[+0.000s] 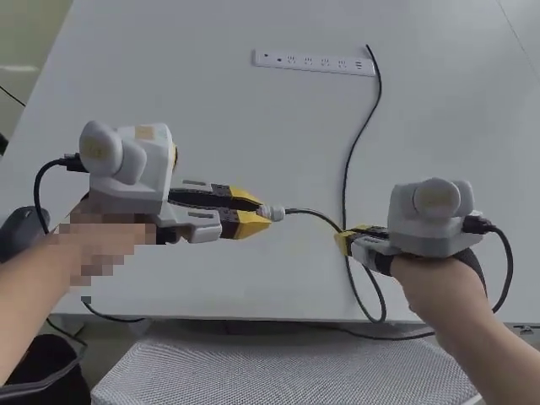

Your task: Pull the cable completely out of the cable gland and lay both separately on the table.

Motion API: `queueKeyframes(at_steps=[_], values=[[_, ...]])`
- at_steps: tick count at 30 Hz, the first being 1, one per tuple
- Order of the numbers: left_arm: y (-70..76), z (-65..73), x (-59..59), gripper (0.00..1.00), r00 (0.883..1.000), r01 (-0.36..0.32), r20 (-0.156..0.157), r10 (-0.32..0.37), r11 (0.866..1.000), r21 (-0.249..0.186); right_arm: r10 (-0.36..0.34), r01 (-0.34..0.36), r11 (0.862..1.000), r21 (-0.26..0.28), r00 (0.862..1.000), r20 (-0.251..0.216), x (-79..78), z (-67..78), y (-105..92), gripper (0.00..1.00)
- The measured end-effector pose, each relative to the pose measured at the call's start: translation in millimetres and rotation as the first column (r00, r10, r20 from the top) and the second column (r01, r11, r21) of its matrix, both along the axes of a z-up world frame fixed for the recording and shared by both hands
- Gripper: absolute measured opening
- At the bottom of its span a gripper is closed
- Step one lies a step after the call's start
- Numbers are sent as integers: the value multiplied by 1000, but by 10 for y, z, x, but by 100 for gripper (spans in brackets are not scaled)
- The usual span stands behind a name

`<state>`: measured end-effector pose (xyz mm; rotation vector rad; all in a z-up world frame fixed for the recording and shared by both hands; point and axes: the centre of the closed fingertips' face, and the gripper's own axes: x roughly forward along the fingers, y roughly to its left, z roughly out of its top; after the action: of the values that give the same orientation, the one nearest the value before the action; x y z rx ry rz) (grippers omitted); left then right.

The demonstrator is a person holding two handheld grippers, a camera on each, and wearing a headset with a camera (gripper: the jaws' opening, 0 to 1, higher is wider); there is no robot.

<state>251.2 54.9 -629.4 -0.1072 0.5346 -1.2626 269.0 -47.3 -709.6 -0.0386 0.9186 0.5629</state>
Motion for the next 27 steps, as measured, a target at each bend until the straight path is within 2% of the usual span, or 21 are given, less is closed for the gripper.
queueKeyframes(at_steps=[4, 7, 9, 11, 16, 17, 19, 21, 23, 24, 27], values=[[15, 10, 14, 15, 1000, -8, -5, 8, 1000, -6, 32, -31, 999, -18, 998, 46, 7, 42, 11, 1], [34, 18, 22, 15, 1000, -8, -5, 8, 1000, -7, 62, -60, 998, -33, 996, 62, -9, 80, 15, 1], [49, 23, 29, 15, 1000, -8, -2, 8, 1000, -6, 80, -76, 996, -43, 991, 105, 13, 151, 13, 2], [61, 27, 36, 15, 1000, -11, -1, 11, 1000, -6, 95, -89, 995, -51, 989, 112, 3, 181, 10, 2], [83, 11, 41, 15, 1000, -13, 0, 13, 1000, 3, 179, -168, 982, -81, 971, 159, -43, 319, 93, 2], [83, 8, 40, 15, 1000, -12, 0, 12, 1000, 4, 220, -205, 973, -103, 962, 165, -65, 341, 119, 3], [84, 4, 44, 15, 1000, -11, -1, 11, 1000, 4, 265, -240, 960, -142, 942, 205, -63, 423, 169, 4], [86, 6, 56, 15, 1000, -13, -3, 13, 1000, 2, 310, -275, 945, -174, 925, 219, -91, 499, 234, 8], [86, 15, 63, 15, 1000, -14, -1, 14, 1000, 1, 372, -324, 922, -210, 892, 257, -98, 647, 371, 12], [88, 19, 64, 15, 1000, -13, 1, 13, 1000, 0, 390, -338, 914, -223, 883, 262, -100, 688, 413, 13], [89, 18, 60, 15, 1000, -10, 1, 10, 1000, 2, 493, -403, 857, -322, 822, 285, -82, 843, 595, 14]])
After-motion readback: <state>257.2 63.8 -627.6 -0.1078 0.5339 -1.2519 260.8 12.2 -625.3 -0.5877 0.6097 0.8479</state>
